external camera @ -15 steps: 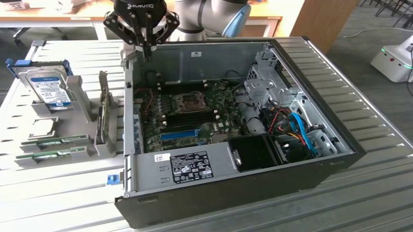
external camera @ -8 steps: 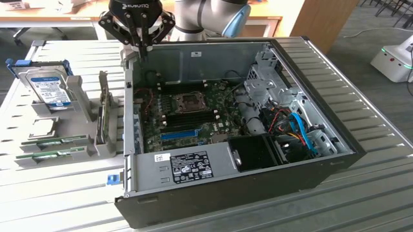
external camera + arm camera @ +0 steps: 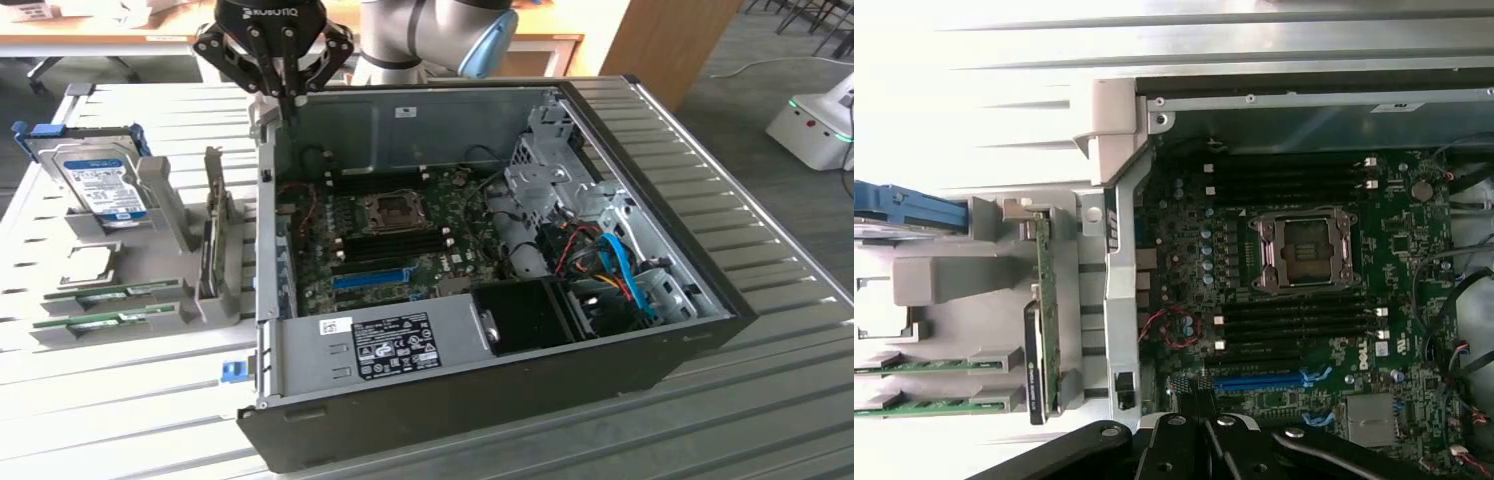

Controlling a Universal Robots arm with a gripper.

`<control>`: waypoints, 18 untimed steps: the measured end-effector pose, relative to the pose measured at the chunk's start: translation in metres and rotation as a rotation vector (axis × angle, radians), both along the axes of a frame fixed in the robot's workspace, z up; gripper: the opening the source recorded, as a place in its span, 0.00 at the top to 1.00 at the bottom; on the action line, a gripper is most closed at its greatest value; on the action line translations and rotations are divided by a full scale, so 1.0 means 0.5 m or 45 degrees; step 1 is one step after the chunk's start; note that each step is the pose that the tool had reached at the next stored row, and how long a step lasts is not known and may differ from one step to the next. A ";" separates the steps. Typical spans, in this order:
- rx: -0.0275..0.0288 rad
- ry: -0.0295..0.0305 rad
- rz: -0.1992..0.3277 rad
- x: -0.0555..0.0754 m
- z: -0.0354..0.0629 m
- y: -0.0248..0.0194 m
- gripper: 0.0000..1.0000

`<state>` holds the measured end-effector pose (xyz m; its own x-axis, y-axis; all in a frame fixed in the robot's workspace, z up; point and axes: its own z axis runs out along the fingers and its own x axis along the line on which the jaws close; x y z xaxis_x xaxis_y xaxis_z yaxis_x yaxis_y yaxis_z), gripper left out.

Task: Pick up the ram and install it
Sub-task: 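Reach for the ram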

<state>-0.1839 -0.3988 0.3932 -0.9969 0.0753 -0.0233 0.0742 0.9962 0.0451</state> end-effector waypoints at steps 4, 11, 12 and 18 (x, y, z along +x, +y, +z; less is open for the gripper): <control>0.0000 0.0000 0.000 -0.008 0.000 0.0000 0.89; -0.0001 0.0000 0.000 -0.020 0.000 0.0000 0.89; 0.0000 0.0000 0.000 -0.022 0.000 0.0000 0.89; 0.0000 0.0000 0.000 -0.033 0.000 0.0000 0.89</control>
